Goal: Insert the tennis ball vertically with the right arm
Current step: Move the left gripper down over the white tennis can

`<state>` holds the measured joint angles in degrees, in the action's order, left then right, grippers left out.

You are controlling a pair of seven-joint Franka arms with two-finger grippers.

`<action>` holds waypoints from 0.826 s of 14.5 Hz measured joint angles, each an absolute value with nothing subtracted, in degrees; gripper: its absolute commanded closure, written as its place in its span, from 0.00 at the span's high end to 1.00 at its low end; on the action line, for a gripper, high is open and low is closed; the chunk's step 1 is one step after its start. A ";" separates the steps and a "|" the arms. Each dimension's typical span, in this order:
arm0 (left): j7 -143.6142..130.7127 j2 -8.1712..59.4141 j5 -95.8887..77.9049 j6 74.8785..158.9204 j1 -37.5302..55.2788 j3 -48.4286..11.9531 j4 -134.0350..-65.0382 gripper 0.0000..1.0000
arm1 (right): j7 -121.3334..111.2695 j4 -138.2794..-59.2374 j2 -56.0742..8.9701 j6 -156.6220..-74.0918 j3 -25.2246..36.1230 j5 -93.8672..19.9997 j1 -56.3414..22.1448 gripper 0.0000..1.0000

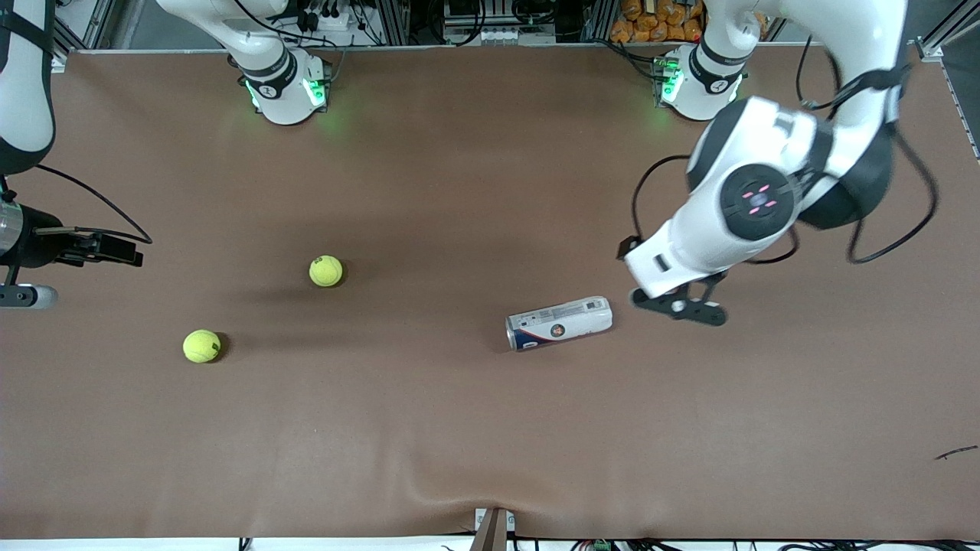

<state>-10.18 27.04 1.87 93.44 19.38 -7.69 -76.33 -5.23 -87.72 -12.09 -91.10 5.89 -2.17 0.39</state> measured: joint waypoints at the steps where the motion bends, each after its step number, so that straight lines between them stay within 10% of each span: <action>1: -10.18 28.57 1.89 94.41 19.85 -7.63 -75.50 1.00 | -5.23 -87.76 -12.20 -91.08 5.90 -2.16 0.39 1.00; 12: -10.26 40.82 1.90 102.00 34.16 -1.71 -67.55 1.00 | -6.07 -95.52 -13.17 -100.10 6.53 -2.11 1.80 1.00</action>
<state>-10.26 40.82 1.90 102.00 34.16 -1.71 -67.55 -6.07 -95.52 -13.17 -100.10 6.53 -2.11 1.80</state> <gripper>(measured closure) 0.000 0.000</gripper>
